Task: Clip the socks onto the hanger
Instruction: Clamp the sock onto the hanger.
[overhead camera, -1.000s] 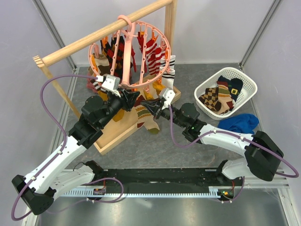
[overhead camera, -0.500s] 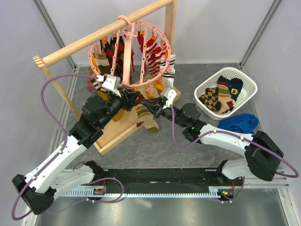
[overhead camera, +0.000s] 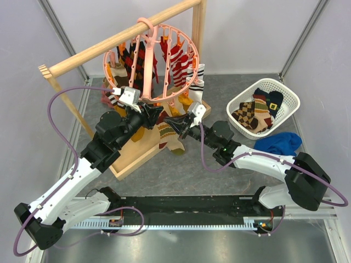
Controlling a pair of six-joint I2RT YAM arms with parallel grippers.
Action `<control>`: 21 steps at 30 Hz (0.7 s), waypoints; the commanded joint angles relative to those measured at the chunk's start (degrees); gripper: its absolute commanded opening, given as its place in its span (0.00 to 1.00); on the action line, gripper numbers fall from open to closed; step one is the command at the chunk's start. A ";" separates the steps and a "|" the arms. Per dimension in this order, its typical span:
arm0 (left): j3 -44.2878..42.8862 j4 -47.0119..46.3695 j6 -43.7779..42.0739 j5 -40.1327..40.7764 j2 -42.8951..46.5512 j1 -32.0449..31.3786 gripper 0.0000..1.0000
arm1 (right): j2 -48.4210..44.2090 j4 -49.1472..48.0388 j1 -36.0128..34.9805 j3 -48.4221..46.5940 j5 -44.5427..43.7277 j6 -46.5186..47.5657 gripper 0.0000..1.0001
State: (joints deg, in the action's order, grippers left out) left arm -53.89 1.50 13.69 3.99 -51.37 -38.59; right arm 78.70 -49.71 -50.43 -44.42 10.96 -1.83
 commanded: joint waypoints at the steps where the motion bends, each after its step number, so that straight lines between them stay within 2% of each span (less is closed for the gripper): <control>1: 1.33 2.28 1.77 -0.74 -0.48 0.09 0.02 | -1.53 -3.90 -0.28 0.48 1.52 -0.81 0.00; 21: 1.24 2.28 2.30 -1.97 -0.92 0.18 0.02 | -0.56 -5.31 -0.28 -0.31 0.90 -1.16 0.00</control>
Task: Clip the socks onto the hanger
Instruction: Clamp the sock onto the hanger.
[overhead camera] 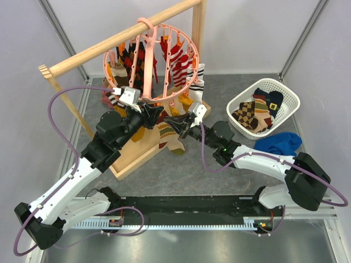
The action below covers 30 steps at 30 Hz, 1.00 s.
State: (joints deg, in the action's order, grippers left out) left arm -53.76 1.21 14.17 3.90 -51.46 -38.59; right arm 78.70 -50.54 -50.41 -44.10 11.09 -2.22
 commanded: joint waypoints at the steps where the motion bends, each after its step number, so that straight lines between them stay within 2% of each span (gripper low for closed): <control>1: 1.11 2.57 1.82 -1.88 -0.83 0.09 0.02 | -0.47 -4.74 -0.30 -0.90 0.69 -0.94 0.00; 30: 1.11 2.57 2.17 -2.76 -0.66 0.18 0.02 | 1.28 -6.15 -0.39 -4.24 -0.11 -0.42 0.00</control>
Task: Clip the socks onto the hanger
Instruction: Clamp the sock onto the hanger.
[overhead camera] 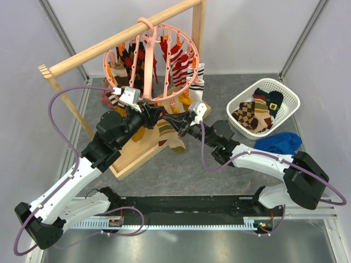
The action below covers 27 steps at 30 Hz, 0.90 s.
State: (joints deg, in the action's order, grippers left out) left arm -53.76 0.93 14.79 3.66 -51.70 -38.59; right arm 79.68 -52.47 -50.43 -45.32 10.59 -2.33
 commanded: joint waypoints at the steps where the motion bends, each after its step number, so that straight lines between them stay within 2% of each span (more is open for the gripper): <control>1: 1.11 2.85 1.56 -2.52 -0.50 0.09 0.02 | 0.30 -4.31 -0.37 -3.11 0.40 -0.31 0.00; 9: 0.94 2.85 1.47 -2.61 0.02 0.18 0.03 | 0.39 -4.58 -0.37 -3.98 0.40 -0.57 0.00; 13: 0.93 2.85 1.39 -2.87 0.64 0.27 0.21 | 0.30 -4.66 -0.37 -3.99 0.40 -0.84 0.00; 14: 0.93 2.76 1.39 -2.96 0.81 0.36 0.28 | 0.39 -4.66 -0.37 -3.99 0.48 -0.92 0.01; 16: 0.85 2.76 1.47 -3.22 1.25 0.62 0.35 | 0.30 -4.66 -0.37 -4.07 0.57 -1.10 0.04; 17: 0.93 2.76 1.47 -3.31 1.25 0.79 0.41 | 0.30 -4.66 -0.37 -4.07 0.66 -1.27 0.05; 20: 0.85 2.68 2.17 -3.49 1.95 1.85 0.52 | 0.21 -4.66 -0.37 -4.16 0.57 -1.28 0.06; 26: 1.11 1.01 5.86 -10.77 4.33 6.68 0.70 | 0.13 -4.22 -0.37 -4.78 1.01 -1.80 0.11; 27: 1.11 0.83 6.30 -11.65 4.85 8.25 0.71 | 0.13 -4.13 -0.37 -5.04 1.19 -1.80 0.16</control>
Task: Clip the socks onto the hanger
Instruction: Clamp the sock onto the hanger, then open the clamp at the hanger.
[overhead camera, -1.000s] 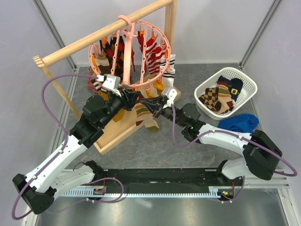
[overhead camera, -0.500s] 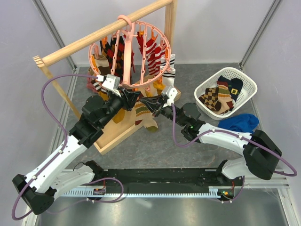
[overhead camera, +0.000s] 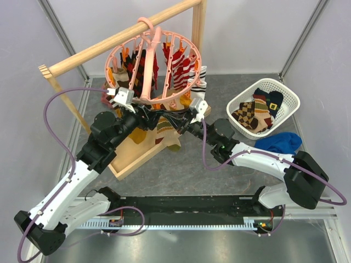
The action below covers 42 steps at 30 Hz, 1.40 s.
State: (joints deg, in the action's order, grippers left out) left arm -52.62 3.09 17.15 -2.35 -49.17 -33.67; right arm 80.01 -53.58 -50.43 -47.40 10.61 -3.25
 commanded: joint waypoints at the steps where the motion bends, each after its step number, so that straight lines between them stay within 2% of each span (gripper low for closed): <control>1: -0.03 -1.68 4.73 -7.30 2.76 4.04 0.73 | -0.29 -2.76 -0.37 -3.23 1.17 -0.97 0.20; 8: 0.06 -4.40 5.62 -14.17 8.47 7.65 0.82 | -1.26 0.40 -0.37 -4.98 1.69 -1.59 0.52; 17: 0.50 -3.45 5.35 -15.76 15.24 7.74 0.84 | -3.89 5.59 -0.37 -4.99 -0.77 -0.89 0.71; 24: 0.41 6.13 4.74 -9.53 20.33 7.74 0.83 | -5.48 9.63 -0.37 -4.72 -3.92 -0.27 0.75; 30: -0.11 12.98 9.12 6.11 20.52 7.74 0.80 | -7.14 12.36 -0.37 -4.02 -8.50 -0.09 0.77; 36: -0.73 12.03 11.86 3.50 17.01 7.74 0.76 | -8.46 16.75 -0.28 -5.16 -8.68 -0.01 0.80; 42: -3.18 10.79 10.45 -2.12 13.75 7.57 0.72 | -8.90 19.22 -0.45 -5.25 -9.21 0.43 0.83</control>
State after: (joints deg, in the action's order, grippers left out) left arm -52.53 14.94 26.41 -0.71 -33.74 -26.11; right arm 72.47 -35.90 -50.52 -50.46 2.48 -3.42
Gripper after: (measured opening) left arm 0.726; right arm 0.826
